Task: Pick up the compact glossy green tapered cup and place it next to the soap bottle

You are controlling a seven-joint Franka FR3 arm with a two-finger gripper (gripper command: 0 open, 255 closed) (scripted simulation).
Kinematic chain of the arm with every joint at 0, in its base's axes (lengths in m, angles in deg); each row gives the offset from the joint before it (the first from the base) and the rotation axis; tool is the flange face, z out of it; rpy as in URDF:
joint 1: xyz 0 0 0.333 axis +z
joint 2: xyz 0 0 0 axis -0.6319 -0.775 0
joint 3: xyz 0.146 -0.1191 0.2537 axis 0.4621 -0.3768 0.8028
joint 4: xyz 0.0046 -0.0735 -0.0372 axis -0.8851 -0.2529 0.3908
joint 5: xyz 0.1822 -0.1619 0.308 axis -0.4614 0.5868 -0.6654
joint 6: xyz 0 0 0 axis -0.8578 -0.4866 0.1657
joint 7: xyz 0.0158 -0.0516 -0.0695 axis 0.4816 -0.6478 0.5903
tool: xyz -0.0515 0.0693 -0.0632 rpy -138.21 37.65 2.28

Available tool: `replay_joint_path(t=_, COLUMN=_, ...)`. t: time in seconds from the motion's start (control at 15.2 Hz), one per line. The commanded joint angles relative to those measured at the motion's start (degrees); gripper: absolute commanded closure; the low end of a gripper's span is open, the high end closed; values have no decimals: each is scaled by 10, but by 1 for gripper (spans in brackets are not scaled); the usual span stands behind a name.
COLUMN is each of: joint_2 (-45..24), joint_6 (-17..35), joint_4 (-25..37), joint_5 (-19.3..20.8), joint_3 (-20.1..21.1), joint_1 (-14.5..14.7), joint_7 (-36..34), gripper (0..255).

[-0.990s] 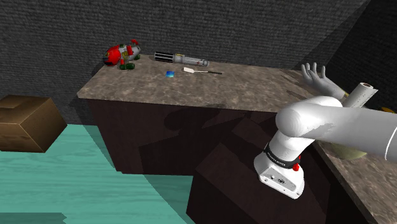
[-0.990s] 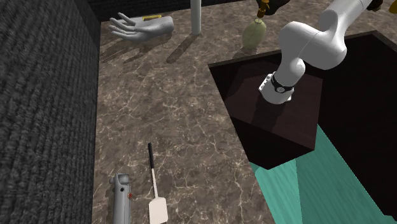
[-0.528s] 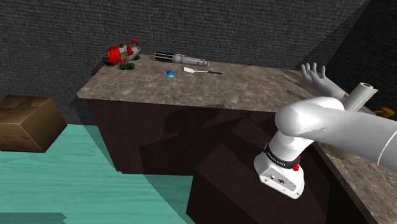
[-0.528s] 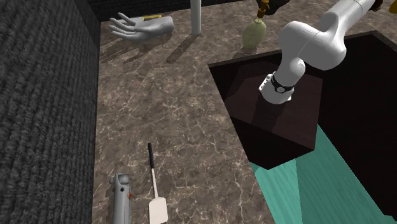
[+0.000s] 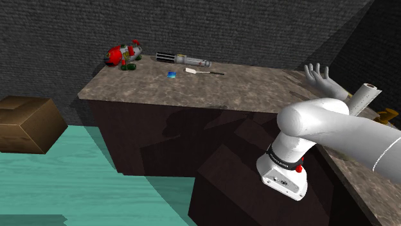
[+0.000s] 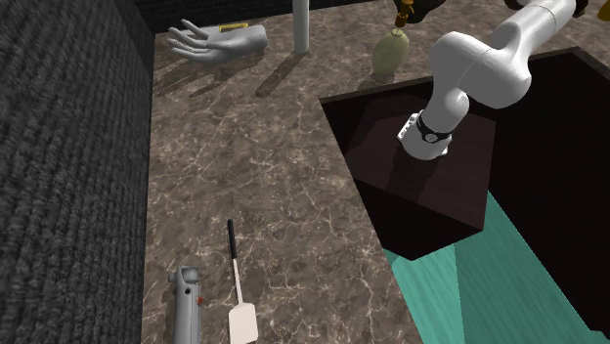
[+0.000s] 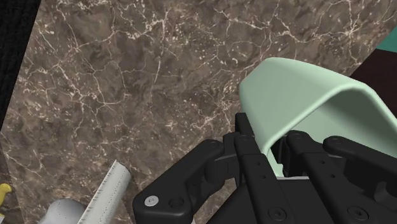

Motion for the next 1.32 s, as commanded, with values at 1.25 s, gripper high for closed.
replay_joint_path(t=1.25, joint_2=106, joint_6=70, joint_4=-148, joint_5=63, joint_3=-67, joint_1=-57, joint_7=-22, gripper=255)
